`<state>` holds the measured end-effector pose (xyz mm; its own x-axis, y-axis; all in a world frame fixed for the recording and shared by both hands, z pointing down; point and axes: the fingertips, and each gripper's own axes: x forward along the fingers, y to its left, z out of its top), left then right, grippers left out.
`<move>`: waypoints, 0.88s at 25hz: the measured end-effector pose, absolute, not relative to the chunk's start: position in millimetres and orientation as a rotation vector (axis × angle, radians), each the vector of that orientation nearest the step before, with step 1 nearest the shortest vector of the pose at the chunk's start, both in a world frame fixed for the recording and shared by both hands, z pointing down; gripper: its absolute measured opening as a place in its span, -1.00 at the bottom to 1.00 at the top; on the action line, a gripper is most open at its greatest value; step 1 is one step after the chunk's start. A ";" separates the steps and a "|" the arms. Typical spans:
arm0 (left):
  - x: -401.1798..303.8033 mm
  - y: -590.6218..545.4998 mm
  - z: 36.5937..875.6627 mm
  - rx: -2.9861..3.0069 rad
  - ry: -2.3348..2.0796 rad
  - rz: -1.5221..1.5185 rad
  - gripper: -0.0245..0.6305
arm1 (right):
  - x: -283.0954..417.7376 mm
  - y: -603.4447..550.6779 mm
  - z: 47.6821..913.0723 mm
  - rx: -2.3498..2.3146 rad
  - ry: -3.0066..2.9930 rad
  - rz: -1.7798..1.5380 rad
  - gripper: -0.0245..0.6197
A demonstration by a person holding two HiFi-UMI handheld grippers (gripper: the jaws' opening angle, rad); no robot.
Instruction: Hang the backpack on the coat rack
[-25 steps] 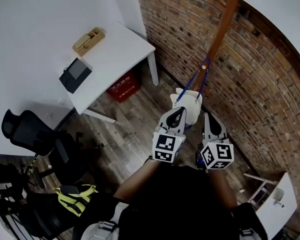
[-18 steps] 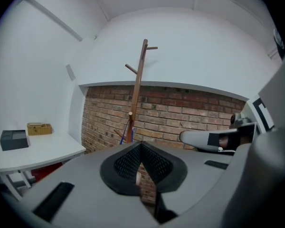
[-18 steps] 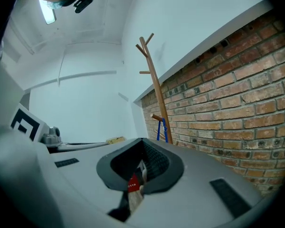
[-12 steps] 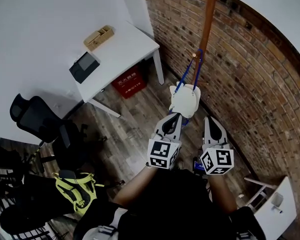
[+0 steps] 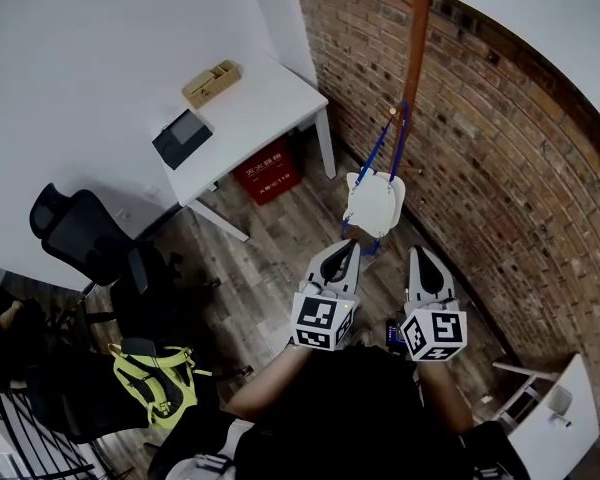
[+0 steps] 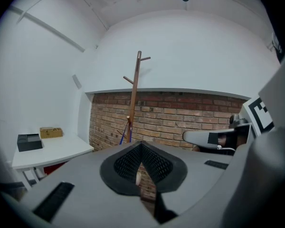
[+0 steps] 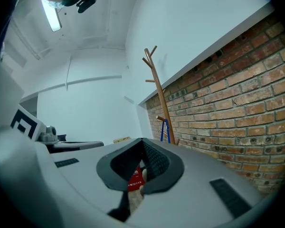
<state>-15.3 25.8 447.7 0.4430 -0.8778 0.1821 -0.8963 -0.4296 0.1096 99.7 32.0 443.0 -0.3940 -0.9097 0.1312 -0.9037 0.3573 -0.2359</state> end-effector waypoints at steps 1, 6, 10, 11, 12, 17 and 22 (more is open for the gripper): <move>-17.5 28.3 447.7 2.502 -1.554 0.139 -0.90 | 98.2 34.7 443.4 -1.721 2.568 -0.422 -0.89; -32.5 37.2 445.0 2.511 -1.530 0.122 -0.90 | 83.6 44.3 443.7 -1.738 2.560 -0.415 -0.89; -46.4 42.9 443.5 2.525 -1.501 0.119 -0.91 | 66.5 51.8 444.3 -1.754 2.552 -0.421 -0.89; -50.5 44.5 443.2 2.528 -1.494 0.120 -0.90 | 61.8 53.9 444.1 -1.757 2.550 -0.423 -0.89; -54.7 45.6 443.5 2.530 -1.488 0.120 -0.90 | 57.2 55.8 443.8 -1.759 2.549 -0.424 -0.89; -75.0 44.6 446.2 2.534 -1.463 0.120 -0.90 | 40.4 60.6 445.2 -1.792 2.531 -0.429 -0.89; -88.6 39.9 445.6 2.548 -1.448 0.104 -0.90 | 30.8 63.0 449.1 -1.822 2.502 -0.434 -0.89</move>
<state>-88.6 39.9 445.6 0.5151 -0.8413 0.1636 -0.8561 -0.4959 0.1454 30.8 63.0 449.1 -0.3203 -0.9356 0.1488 -0.9310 0.2818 -0.2319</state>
